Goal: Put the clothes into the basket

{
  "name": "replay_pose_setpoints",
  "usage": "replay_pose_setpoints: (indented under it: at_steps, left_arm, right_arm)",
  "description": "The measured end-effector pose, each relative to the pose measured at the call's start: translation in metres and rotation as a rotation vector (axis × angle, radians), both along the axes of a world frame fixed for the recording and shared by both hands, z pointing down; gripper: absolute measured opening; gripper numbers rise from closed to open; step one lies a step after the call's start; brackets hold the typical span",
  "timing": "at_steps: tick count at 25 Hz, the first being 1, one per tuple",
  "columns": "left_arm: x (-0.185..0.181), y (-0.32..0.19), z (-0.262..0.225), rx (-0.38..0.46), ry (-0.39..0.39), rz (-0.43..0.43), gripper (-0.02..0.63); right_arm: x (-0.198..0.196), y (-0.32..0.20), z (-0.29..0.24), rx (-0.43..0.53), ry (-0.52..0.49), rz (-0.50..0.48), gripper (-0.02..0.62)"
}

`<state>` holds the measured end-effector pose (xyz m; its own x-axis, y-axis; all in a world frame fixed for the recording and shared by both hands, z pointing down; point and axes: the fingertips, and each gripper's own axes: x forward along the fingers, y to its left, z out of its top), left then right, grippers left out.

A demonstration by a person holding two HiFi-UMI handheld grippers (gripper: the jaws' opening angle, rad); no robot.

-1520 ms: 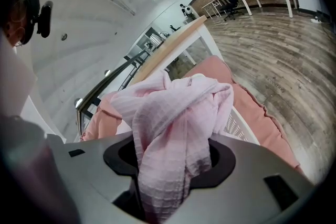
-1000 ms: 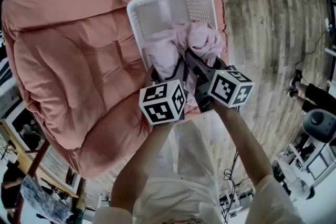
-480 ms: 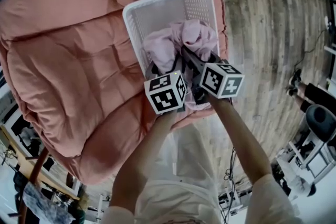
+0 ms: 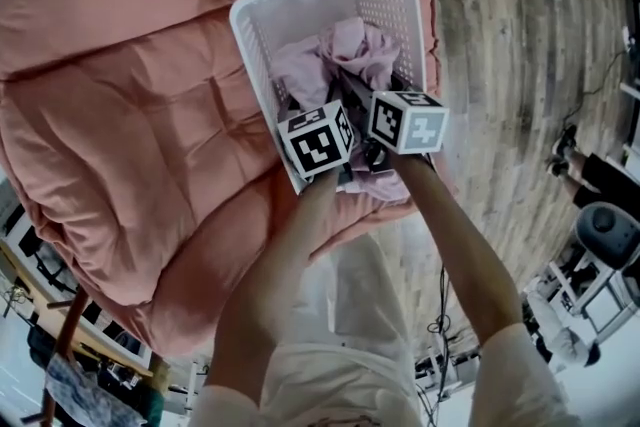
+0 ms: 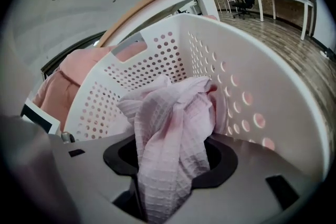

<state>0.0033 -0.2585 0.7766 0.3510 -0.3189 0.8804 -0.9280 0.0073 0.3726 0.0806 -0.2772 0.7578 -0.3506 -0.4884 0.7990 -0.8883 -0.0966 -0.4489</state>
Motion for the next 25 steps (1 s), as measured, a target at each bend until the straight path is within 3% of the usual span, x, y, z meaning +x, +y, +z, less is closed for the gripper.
replay_pose_setpoints:
  at_steps: [7,13,25]
  left_arm:
    - [-0.003,0.001,0.031,-0.047,-0.054,0.029,0.270]
    - [-0.004,0.005,0.047,-0.087,-0.044,0.002,0.270]
    - [-0.007,-0.026,0.059,-0.021,-0.066,-0.012,0.264]
  right_arm:
    - [0.001,0.004,0.031,-0.049,0.031,-0.029,0.242]
    - [0.001,0.005,0.047,-0.072,0.049,-0.021,0.242]
    - [0.001,-0.021,0.063,-0.021,0.019,0.013,0.242]
